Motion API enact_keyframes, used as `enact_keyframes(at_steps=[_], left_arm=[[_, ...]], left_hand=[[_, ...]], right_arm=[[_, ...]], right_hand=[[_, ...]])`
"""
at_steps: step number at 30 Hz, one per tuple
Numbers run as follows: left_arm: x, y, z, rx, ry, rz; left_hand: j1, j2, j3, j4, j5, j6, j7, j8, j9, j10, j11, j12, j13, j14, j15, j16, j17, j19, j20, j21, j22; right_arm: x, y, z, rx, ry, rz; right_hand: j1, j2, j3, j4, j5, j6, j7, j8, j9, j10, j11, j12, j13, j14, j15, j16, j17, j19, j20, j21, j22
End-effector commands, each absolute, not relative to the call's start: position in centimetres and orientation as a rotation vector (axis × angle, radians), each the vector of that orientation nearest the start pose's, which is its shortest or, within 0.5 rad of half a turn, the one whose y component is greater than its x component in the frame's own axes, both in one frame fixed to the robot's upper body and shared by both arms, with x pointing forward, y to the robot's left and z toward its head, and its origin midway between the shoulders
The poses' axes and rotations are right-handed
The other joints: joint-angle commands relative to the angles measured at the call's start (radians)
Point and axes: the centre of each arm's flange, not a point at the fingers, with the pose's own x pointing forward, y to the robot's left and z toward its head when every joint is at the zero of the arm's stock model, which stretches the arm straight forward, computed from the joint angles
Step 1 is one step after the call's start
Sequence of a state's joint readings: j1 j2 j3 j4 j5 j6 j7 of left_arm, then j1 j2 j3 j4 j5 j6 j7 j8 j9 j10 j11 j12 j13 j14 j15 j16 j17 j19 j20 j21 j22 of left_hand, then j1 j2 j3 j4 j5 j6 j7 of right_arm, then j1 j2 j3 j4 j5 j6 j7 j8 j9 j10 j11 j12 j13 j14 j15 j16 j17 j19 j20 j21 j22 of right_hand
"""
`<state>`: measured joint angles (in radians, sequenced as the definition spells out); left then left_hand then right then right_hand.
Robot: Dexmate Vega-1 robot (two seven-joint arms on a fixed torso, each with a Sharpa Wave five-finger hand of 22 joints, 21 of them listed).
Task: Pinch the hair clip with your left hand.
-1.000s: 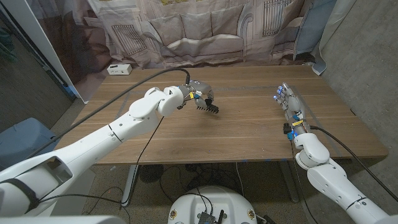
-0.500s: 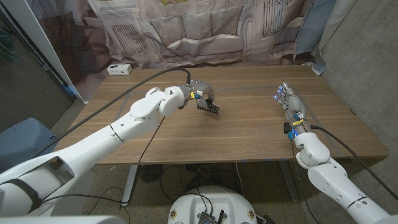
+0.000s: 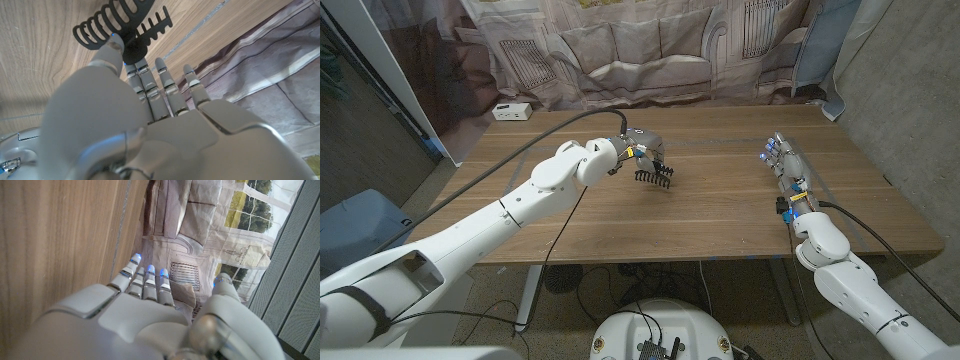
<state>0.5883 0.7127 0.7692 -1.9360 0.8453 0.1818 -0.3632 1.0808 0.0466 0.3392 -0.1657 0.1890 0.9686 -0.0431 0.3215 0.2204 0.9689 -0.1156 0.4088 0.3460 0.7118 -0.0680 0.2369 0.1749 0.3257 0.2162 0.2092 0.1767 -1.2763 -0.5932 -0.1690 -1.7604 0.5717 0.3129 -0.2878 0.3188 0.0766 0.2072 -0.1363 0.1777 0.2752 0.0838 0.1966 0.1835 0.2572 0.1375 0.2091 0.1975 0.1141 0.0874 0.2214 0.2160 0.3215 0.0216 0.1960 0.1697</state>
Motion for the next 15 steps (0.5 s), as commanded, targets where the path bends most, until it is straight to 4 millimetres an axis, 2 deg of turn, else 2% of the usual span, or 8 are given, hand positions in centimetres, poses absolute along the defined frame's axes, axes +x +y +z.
enact_keyframes(at_steps=[1,8,10,11,13,15], left_arm=[[55.65,9.4,6.5,1.786,-0.763,-0.178],[55.36,9.22,6.51,1.813,-0.79,-0.157],[55.23,9.14,6.45,1.823,-0.806,-0.144],[55.18,9.1,6.42,1.828,-0.81,-0.138],[55.15,9.05,6.37,1.837,-0.818,-0.132],[55.16,8.99,6.36,1.845,-0.817,-0.134]], left_hand=[[0.072,0.062,-0.001,0.003,0.003,0.084,-0.019,0.012,0.01,0.111,-0.072,0.018,0.031,0.046,-0.079,0.016,0.006,0.011,0.0,-0.002,0.002],[0.079,0.058,0.003,0.0,0.003,0.104,-0.007,0.026,0.015,0.131,-0.074,0.037,0.065,0.075,-0.088,0.015,0.003,0.009,0.0,-0.006,0.001],[0.089,0.047,0.004,-0.008,0.003,0.122,-0.004,0.033,0.014,0.152,-0.072,0.049,0.078,0.081,-0.097,0.012,0.001,0.012,-0.008,-0.006,0.0],[0.096,0.038,0.005,-0.01,0.002,0.132,-0.002,0.037,0.012,0.162,-0.071,0.054,0.089,0.087,-0.104,0.009,0.0,0.005,-0.049,-0.011,-0.002],[0.105,0.028,0.005,-0.01,-0.002,0.152,0.004,0.043,0.008,0.181,-0.075,0.059,0.1,0.096,-0.12,0.004,-0.001,0.003,-0.109,-0.013,-0.003],[0.112,0.021,0.005,-0.01,-0.004,0.165,0.006,0.046,0.005,0.192,-0.07,0.06,0.105,0.103,-0.128,0.002,-0.001,0.005,-0.151,-0.013,-0.004]], right_arm=[[54.35,-32.26,-7.29,0.098,-0.66,-0.03],[54.41,-32.2,-7.36,0.099,-0.659,-0.033],[54.42,-32.18,-7.37,0.1,-0.659,-0.034],[54.42,-32.17,-7.38,0.101,-0.659,-0.033],[54.44,-32.15,-7.4,0.1,-0.658,-0.034],[54.44,-32.15,-7.41,0.102,-0.658,-0.034]], right_hand=[[0.009,0.001,-0.001,0.001,0.0,0.008,0.003,-0.001,0.003,0.009,-0.001,0.0,0.003,0.007,-0.001,-0.001,0.006,0.0,0.008,-0.002,0.004],[0.009,0.001,-0.001,0.001,0.0,0.008,0.003,-0.001,0.003,0.009,-0.001,0.0,0.003,0.008,0.0,-0.001,0.006,-0.001,0.01,-0.002,0.004],[0.009,0.001,-0.001,0.001,0.0,0.008,0.002,-0.001,0.003,0.009,-0.001,-0.001,0.003,0.008,0.0,-0.001,0.006,-0.001,0.01,-0.002,0.004],[0.009,0.001,-0.001,0.001,0.0,0.007,0.002,-0.001,0.003,0.009,-0.001,-0.001,0.003,0.007,0.001,-0.001,0.006,-0.001,0.01,-0.002,0.004],[0.009,0.001,-0.001,0.001,0.0,0.008,0.003,-0.001,0.003,0.009,-0.001,0.0,0.003,0.007,0.001,-0.001,0.006,-0.001,0.01,-0.001,0.004],[0.009,0.001,-0.001,0.001,0.0,0.008,0.003,-0.001,0.003,0.009,-0.002,-0.001,0.003,0.008,0.001,-0.001,0.006,-0.001,0.01,-0.001,0.004]])
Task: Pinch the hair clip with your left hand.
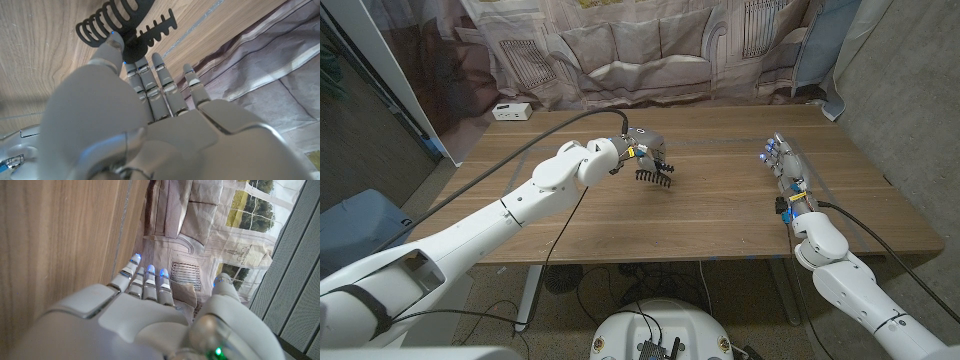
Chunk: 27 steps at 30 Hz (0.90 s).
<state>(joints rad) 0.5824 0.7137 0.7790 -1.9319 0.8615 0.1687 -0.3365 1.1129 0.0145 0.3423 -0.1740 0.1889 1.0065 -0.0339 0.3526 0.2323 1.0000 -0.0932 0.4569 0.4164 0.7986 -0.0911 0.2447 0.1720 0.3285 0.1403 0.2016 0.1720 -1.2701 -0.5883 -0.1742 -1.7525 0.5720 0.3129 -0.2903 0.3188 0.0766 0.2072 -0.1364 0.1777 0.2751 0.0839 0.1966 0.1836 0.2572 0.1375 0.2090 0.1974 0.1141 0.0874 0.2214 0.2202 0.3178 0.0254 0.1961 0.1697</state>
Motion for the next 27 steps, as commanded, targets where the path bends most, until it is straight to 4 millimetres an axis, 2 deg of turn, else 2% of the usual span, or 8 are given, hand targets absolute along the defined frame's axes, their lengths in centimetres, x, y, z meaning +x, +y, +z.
enact_keyframes(at_steps=[1,3,6,13,17,27], left_arm=[[55.17,8.96,6.36,1.851,-0.819,-0.133],[55.18,8.92,6.34,1.86,-0.818,-0.137],[55.22,8.86,6.28,1.868,-0.819,-0.142],[55.25,8.68,6.19,1.876,-0.818,-0.151],[55.26,8.65,6.16,1.86,-0.816,-0.153],[55.65,8.96,6.23,1.797,-0.783,-0.166]], left_hand=[[0.081,0.052,0.002,-0.002,-0.005,0.129,-0.003,0.015,-0.007,0.164,-0.093,0.012,0.036,0.018,-0.105,-0.007,0.002,0.001,-0.084,-0.005,0.001],[0.084,0.049,0.002,-0.001,-0.006,0.139,0.0,0.018,-0.009,0.169,-0.093,0.011,0.037,0.023,-0.107,-0.009,0.001,0.004,-0.111,-0.005,0.001],[0.088,0.048,0.003,0.0,-0.006,0.142,0.002,0.017,-0.012,0.177,-0.09,0.005,0.028,0.035,-0.111,-0.006,0.002,0.011,-0.135,-0.002,0.001],[0.09,0.045,0.003,0.001,-0.007,0.146,0.006,0.016,-0.015,0.183,-0.084,-0.002,0.021,0.042,-0.11,-0.009,0.001,0.021,-0.153,0.0,0.0],[0.09,0.045,0.004,0.002,-0.007,0.146,0.008,0.015,-0.016,0.18,-0.084,-0.005,0.022,0.044,-0.108,-0.011,0.001,0.022,-0.152,0.0,0.0],[0.087,0.045,0.007,0.009,-0.008,0.132,0.003,0.006,-0.019,0.161,-0.083,-0.02,0.03,0.045,-0.101,-0.024,-0.002,0.028,-0.098,-0.001,0.0]], right_arm=[[54.44,-32.15,-7.41,0.102,-0.658,-0.035],[54.43,-32.14,-7.42,0.102,-0.659,-0.035],[54.41,-32.15,-7.44,0.103,-0.658,-0.037],[54.33,-32.22,-7.48,0.102,-0.658,-0.039],[54.27,-32.28,-7.45,0.101,-0.658,-0.038],[54.1,-32.47,-7.29,0.097,-0.658,-0.04]], right_hand=[[0.009,0.001,-0.001,0.001,0.0,0.009,0.003,-0.001,0.003,0.008,-0.002,-0.001,0.003,0.007,0.001,-0.002,0.002,0.003,0.007,-0.001,0.004],[0.009,0.001,-0.001,0.001,0.0,0.009,0.003,-0.001,0.003,0.009,-0.001,-0.001,0.003,0.008,0.001,-0.002,0.002,0.002,0.006,-0.001,0.004],[0.009,0.001,-0.001,0.001,0.0,0.009,0.003,-0.001,0.003,0.009,0.0,-0.001,0.003,0.008,0.001,-0.002,0.002,0.002,0.006,-0.001,0.004],[0.008,0.001,-0.002,0.002,0.0,0.011,0.003,0.0,0.003,0.011,-0.001,0.0,0.003,0.009,0.0,-0.002,0.002,0.002,0.007,-0.001,0.004],[0.008,0.001,-0.002,0.002,0.0,0.012,0.003,0.0,0.003,0.013,0.0,0.0,0.003,0.009,0.0,-0.002,0.002,0.002,0.007,-0.001,0.004],[0.008,0.001,-0.002,0.002,0.0,0.013,0.004,0.0,0.003,0.015,0.0,0.001,0.003,0.011,0.001,-0.001,0.002,0.002,0.007,-0.001,0.004]])
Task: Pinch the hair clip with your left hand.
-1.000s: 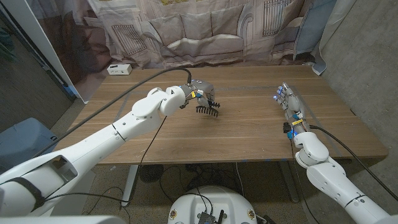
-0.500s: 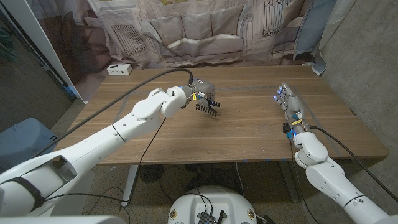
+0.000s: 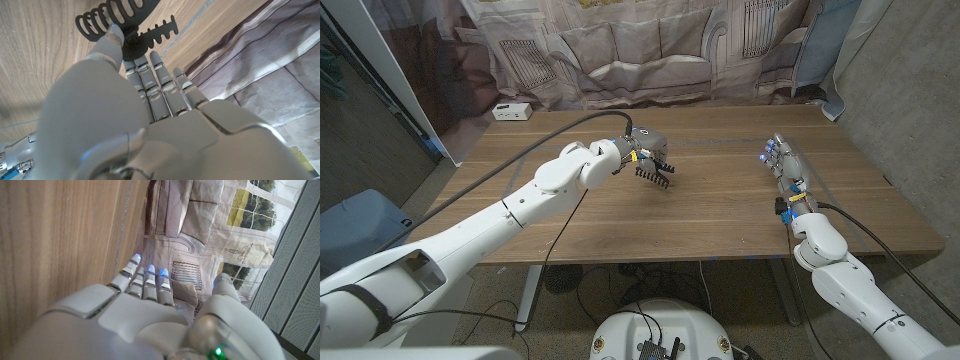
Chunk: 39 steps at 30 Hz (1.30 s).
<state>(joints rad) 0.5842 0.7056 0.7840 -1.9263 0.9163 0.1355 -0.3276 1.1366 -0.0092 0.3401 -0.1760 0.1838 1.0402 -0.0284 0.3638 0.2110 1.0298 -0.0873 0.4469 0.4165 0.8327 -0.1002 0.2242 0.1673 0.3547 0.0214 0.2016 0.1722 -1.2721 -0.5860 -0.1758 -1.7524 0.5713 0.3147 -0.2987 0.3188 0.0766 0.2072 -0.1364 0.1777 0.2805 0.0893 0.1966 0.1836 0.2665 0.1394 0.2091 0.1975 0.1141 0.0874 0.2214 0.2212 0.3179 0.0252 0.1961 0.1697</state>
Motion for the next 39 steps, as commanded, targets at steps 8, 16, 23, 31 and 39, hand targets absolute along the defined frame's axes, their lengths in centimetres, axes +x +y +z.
enact_keyframes(at_steps=[8,16,23,31,39], left_arm=[[55.89,8.86,6.23,1.79,-0.757,-0.181],[56.16,8.91,6.31,1.785,-0.732,-0.193],[56.3,8.97,6.4,1.782,-0.726,-0.193],[56.45,8.88,6.51,1.794,-0.716,-0.199],[56.52,8.88,6.66,1.8,-0.71,-0.199]], left_hand=[[0.063,0.067,0.012,0.012,-0.004,0.079,-0.007,-0.015,0.001,0.121,-0.09,-0.018,0.036,0.003,-0.088,-0.015,0.001,0.006,0.042,0.0,0.0],[0.048,0.063,0.009,0.02,0.0,0.025,-0.01,-0.042,0.003,0.066,-0.101,-0.054,0.046,-0.02,-0.063,-0.033,0.001,0.006,0.084,-0.004,0.001],[0.04,0.062,0.004,0.024,0.001,0.01,-0.009,-0.05,0.003,0.055,-0.101,-0.065,0.046,-0.031,-0.056,-0.037,0.002,0.006,0.104,-0.004,0.002],[0.035,0.064,0.002,0.025,0.002,0.001,-0.008,-0.056,0.004,0.049,-0.098,-0.074,0.046,-0.041,-0.052,-0.04,0.001,0.004,0.116,-0.006,0.002],[0.027,0.066,-0.002,0.027,0.004,-0.016,-0.003,-0.068,0.005,0.033,-0.094,-0.09,0.044,-0.06,-0.043,-0.044,0.0,-0.002,0.13,-0.008,0.002]], right_arm=[[54.08,-32.56,-7.27,0.098,-0.66,-0.041],[54.18,-32.6,-7.34,0.101,-0.658,-0.041],[54.29,-32.63,-7.43,0.103,-0.656,-0.043],[54.37,-32.64,-7.48,0.107,-0.657,-0.045],[54.37,-32.69,-7.52,0.109,-0.658,-0.046]], right_hand=[[0.008,0.001,-0.002,0.002,0.0,0.008,-0.002,0.0,0.003,0.007,-0.003,0.001,0.003,0.01,-0.001,-0.001,0.001,0.002,0.007,-0.001,0.004],[0.008,0.002,-0.002,0.002,0.0,0.009,-0.002,0.0,0.003,0.007,-0.004,0.0,0.003,0.01,-0.002,-0.002,0.001,0.002,0.007,-0.001,0.004],[0.008,0.002,-0.002,0.002,0.0,0.01,-0.002,0.0,0.003,0.008,-0.003,0.0,0.003,0.01,-0.002,-0.002,0.001,0.002,0.007,-0.001,0.004],[0.008,0.002,-0.002,0.002,0.0,0.01,-0.002,0.0,0.003,0.008,-0.003,0.0,0.003,0.01,0.0,-0.002,0.001,0.002,0.007,-0.001,0.004],[0.008,0.002,-0.002,0.002,0.0,0.01,-0.002,0.0,0.003,0.008,-0.003,0.0,0.003,0.011,0.0,-0.002,0.001,0.002,0.006,-0.001,0.004]])
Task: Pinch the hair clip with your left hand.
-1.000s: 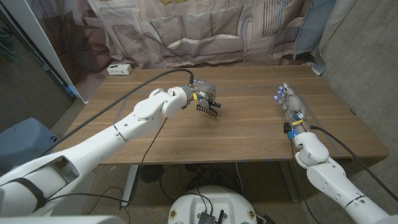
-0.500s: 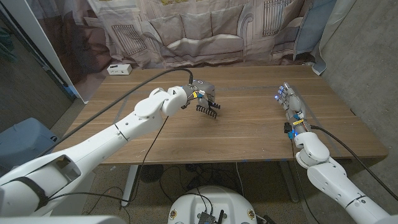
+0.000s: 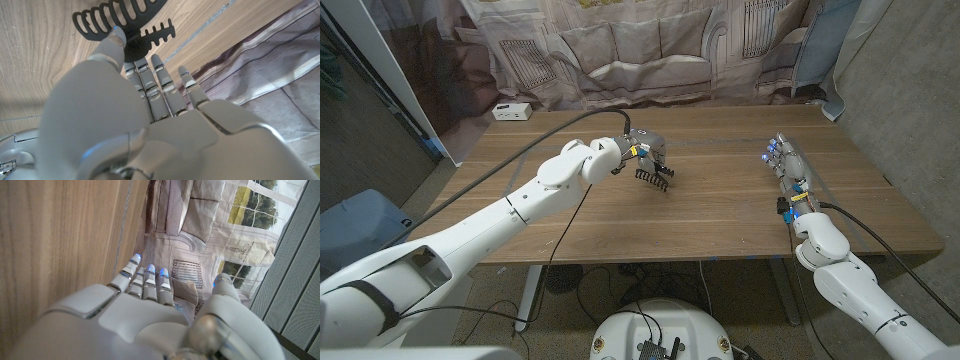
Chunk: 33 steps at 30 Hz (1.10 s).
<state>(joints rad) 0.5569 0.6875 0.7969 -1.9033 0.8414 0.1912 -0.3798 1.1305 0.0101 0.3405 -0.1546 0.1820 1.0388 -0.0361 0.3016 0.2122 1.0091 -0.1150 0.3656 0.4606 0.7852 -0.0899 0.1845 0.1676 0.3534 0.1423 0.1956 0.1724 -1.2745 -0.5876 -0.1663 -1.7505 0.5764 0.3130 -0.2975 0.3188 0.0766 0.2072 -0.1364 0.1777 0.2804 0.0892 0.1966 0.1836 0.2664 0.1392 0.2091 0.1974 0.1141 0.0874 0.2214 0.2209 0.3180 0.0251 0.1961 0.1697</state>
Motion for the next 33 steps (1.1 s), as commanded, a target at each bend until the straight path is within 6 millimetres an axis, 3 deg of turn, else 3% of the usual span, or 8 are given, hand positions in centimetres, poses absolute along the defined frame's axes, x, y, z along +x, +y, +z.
enact_keyframes(at_steps=[1,33], left_arm=[[56.53,8.88,6.67,1.801,-0.71,-0.198],[56.84,8.91,6.56,1.831,-0.67,-0.2]], left_hand=[[0.031,0.047,-0.002,0.007,0.006,-0.016,0.007,-0.007,0.004,0.052,-0.066,-0.011,-0.001,-0.014,-0.052,-0.005,-0.001,-0.001,0.012,-0.002,0.002],[-0.012,0.041,-0.02,0.011,0.007,-0.109,0.014,-0.07,0.003,-0.029,-0.044,-0.085,-0.027,-0.09,-0.03,-0.01,-0.002,-0.026,0.068,-0.006,0.003]], right_arm=[[54.38,-32.69,-7.52,0.11,-0.658,-0.047],[53.99,-32.91,-7.37,0.105,-0.664,-0.047]], right_hand=[[0.008,0.003,-0.002,0.002,0.0,0.01,-0.001,-0.001,0.003,0.008,-0.003,0.0,0.003,0.011,0.0,-0.002,0.002,0.002,0.007,0.0,0.004],[0.009,0.004,-0.002,0.001,0.0,0.011,-0.003,-0.001,0.003,0.008,-0.003,-0.001,0.003,0.011,-0.001,-0.003,0.002,0.002,0.007,0.0,0.004]])
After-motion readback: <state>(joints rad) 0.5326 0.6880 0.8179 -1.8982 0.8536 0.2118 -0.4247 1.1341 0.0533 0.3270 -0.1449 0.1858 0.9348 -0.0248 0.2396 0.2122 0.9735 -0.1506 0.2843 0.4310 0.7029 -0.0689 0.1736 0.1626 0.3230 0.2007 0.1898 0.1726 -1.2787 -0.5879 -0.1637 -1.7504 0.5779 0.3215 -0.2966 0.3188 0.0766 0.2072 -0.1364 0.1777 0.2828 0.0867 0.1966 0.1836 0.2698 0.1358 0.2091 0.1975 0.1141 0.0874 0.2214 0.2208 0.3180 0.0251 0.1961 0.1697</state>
